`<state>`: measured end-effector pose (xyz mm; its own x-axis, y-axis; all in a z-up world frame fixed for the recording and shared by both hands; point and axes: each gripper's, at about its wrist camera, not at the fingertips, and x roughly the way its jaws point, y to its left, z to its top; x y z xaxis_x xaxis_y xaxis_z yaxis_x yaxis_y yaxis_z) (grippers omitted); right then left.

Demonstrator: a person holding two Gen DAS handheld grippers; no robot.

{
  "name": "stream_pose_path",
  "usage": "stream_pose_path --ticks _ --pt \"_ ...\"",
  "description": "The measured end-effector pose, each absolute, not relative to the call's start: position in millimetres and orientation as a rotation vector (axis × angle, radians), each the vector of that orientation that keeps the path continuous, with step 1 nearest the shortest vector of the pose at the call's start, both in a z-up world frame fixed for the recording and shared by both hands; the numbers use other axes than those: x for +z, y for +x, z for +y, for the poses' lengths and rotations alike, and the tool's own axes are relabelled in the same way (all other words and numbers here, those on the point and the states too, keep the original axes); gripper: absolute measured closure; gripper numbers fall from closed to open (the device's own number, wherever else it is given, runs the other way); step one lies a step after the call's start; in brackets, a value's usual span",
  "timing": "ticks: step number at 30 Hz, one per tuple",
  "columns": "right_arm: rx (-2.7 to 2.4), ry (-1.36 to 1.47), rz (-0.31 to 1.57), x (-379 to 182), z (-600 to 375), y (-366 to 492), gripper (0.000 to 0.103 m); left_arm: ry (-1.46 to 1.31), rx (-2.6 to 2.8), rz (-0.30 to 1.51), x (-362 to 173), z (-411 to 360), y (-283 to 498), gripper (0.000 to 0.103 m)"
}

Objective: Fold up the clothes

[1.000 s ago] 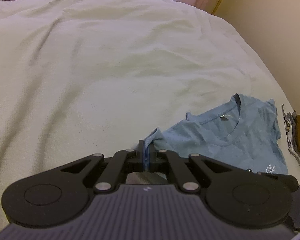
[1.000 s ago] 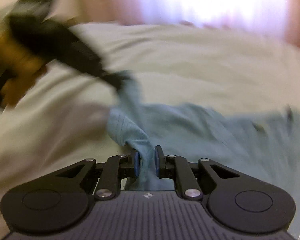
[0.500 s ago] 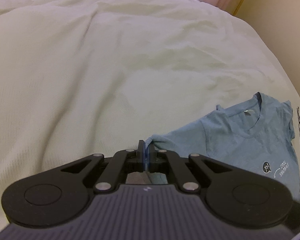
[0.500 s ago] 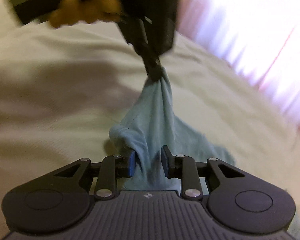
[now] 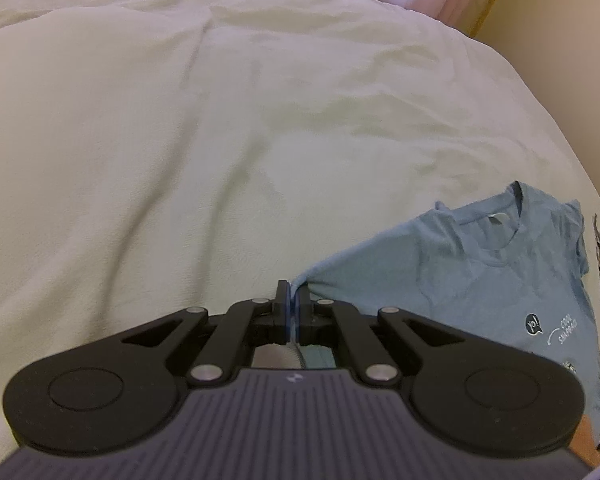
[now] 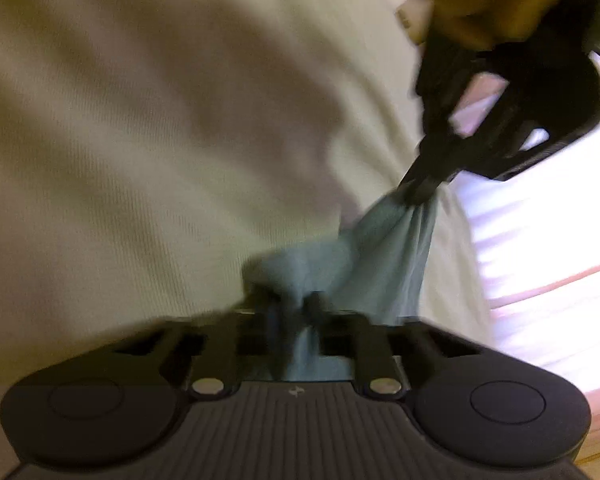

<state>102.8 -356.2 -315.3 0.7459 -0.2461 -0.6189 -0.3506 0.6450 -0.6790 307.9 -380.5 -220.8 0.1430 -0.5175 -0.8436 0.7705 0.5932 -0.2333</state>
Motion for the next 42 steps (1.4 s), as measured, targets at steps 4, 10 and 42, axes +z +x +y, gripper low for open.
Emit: stream_pose_path --ticks 4,10,42 --pt "0.164 -0.735 0.692 -285 -345 95 0.086 0.311 -0.869 1.062 -221 -365 314 0.101" --pt "0.172 -0.491 0.757 -269 -371 63 0.058 0.297 -0.841 1.040 -210 -341 302 0.100" --pt "-0.367 0.399 0.800 -217 -888 -197 0.046 0.423 -1.118 0.999 -216 -637 -53 0.074"
